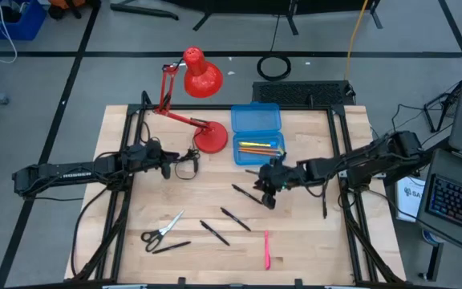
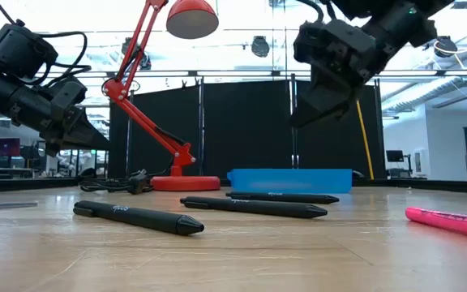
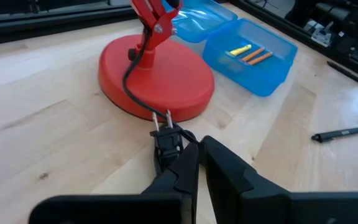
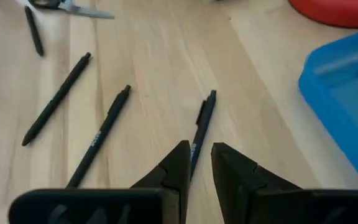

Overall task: Pick & place school supplies into a supply box
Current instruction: Put the black pen into the blue supply box

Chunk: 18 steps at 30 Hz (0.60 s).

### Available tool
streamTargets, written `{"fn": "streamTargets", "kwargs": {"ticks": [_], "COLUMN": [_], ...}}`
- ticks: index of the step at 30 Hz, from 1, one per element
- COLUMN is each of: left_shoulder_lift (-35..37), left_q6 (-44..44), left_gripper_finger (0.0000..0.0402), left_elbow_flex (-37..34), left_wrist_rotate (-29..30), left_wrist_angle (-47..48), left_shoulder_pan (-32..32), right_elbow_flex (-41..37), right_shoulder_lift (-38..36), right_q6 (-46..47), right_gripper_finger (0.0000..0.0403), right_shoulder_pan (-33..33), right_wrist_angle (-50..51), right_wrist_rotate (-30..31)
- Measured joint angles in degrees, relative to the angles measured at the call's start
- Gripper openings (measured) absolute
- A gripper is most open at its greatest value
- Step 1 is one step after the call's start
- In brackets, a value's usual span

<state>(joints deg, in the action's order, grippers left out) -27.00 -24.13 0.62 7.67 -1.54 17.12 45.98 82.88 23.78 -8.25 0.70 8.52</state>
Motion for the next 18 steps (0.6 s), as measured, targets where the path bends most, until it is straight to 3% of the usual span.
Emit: {"fn": "streamTargets", "kwargs": {"ticks": [7, 13, 18], "left_shoulder_lift": [-0.09, -0.36, -0.49], "left_q6": [-0.53, -0.62, -0.40], "left_gripper_finger": [0.0031, 0.0031, 0.0031], "left_elbow_flex": [0.00, 0.00, 0.00], "left_wrist_rotate": [0.12, 0.05, 0.57], "left_wrist_angle": [-0.02, 0.00, -0.04], "left_shoulder_pan": [0.00, 0.00, 0.01], "right_elbow_flex": [0.00, 0.00, 1.56], "right_shoulder_lift": [6.05, 8.46, 12.03], "right_q6": [1.14, 5.78, 7.26], "right_gripper_finger": [0.0088, 0.0128, 0.0134], "right_shoulder_pan": [-2.43, -2.59, -4.28], "right_wrist_angle": [-6.13, -4.54, -2.33], "right_wrist_rotate": [0.93, 2.22, 3.95]}}
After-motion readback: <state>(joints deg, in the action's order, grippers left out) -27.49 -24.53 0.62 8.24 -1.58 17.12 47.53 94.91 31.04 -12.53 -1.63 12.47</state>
